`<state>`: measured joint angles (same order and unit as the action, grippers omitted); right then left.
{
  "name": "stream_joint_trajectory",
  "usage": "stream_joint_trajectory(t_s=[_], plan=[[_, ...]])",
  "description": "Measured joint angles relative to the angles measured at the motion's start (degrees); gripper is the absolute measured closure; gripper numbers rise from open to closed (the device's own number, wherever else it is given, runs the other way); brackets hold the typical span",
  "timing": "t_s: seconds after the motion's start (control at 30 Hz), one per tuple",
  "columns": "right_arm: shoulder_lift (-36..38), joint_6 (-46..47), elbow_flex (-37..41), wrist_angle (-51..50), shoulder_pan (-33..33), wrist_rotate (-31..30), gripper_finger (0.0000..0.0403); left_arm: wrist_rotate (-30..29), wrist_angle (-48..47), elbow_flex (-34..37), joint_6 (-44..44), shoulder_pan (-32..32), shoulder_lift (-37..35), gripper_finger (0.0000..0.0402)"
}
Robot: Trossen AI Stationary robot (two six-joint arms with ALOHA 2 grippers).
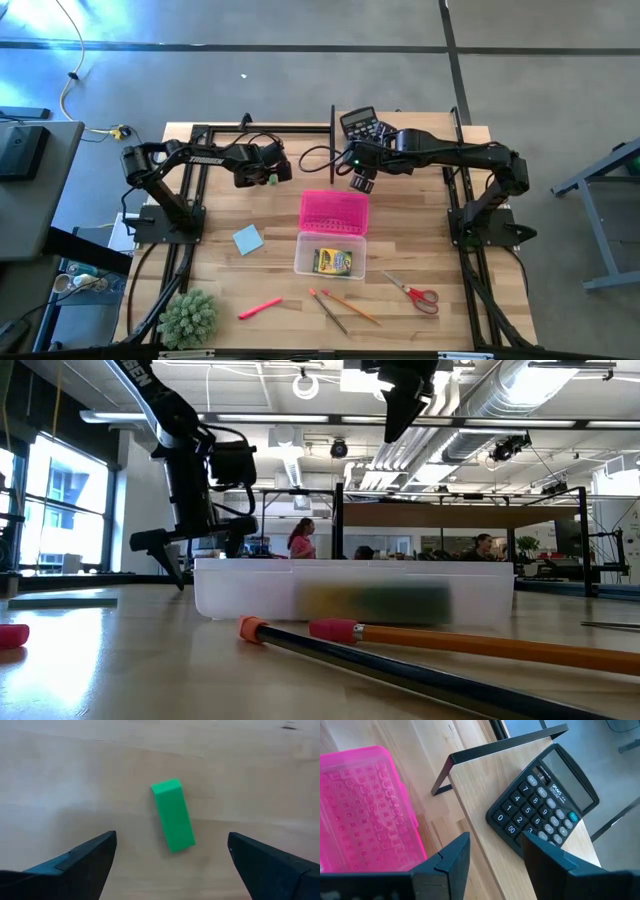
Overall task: Pack school essentials
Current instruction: Put the green eraser into the pink supply box
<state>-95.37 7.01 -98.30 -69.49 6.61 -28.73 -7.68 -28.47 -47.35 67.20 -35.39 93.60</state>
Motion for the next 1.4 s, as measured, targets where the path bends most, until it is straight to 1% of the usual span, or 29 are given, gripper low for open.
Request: stream_joint_trajectory(t_s=[0.2, 0.43, 0.87, 1.07, 1.4], plan=[[0.00, 0.00, 0.00, 0.02, 0.00, 0.00, 0.0236, 0.37, -0.24, -0.24, -1.18, -1.47, 1.91, 0.0044], [0.00, 0.00, 0.00, 0.02, -0.02, 0.00, 0.0236, 0.33, -0.57, -0.15, -4.07, -2.39, 1.88, 0.0064], [0.00, 0.00, 0.00, 0.02, 0.00, 0.00, 0.0236, -3.16, -1.51, -0.07, -7.35, -2.43, 2.03, 0.0098], [0.00, 0.00, 0.00, -0.16, 0.00, -0.02, 0.0236, -3.62, -1.57, -0.04, -8.24, -2.48, 2.03, 0.0116], [-0.02, 0.49, 0.00, -1.00, 0.00, 0.13, 0.0236, -3.48, -2.95, -0.15, -13.79, -2.48, 2.10, 0.0154]])
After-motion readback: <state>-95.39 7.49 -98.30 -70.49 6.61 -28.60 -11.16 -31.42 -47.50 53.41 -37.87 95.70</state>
